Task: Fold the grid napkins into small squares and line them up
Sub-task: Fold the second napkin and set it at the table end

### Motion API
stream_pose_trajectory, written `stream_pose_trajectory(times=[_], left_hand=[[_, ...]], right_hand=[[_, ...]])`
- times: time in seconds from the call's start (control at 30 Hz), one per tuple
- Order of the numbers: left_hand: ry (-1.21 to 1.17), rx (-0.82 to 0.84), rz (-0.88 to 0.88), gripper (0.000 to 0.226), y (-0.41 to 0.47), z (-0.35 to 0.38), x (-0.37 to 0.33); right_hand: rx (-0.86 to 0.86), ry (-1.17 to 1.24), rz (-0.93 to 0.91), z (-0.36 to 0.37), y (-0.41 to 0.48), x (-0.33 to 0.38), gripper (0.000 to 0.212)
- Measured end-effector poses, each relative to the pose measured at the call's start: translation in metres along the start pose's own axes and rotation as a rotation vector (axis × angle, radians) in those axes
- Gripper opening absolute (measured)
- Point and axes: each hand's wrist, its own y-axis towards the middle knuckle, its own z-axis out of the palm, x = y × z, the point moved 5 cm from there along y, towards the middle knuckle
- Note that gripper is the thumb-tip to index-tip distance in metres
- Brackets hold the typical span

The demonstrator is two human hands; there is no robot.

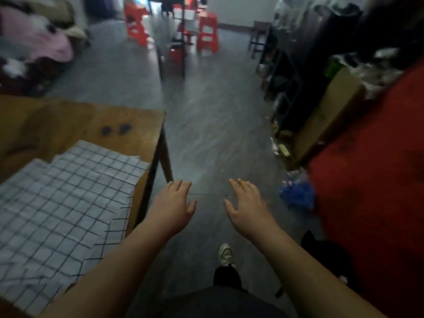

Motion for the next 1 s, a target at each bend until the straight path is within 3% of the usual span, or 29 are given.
stream_pose_trajectory(times=[0.3,0.53,0.7,1.0], left_hand=[[-0.101,-0.109,-0.500,0.058,0.039,-0.019,0.089],[-0.223,-0.115,-0.862,0.063,-0.009,0.002,0.160],[-0.332,-0.133,-0.997,0.061,-0.033,0.019,0.208],[-0.425,-0.040,-1.033,0.058,-0.023,0.034,0.290]], right_hand=[[0.258,-0.183,-0.622,0.018,0.147,0.122,0.065],[0.447,-0.255,-0.900,0.079,0.183,0.204,0.065],[0.570,-0.375,-1.018,0.137,0.195,0.258,0.063],[0.700,-0.556,-1.003,0.228,0.238,0.328,0.059]])
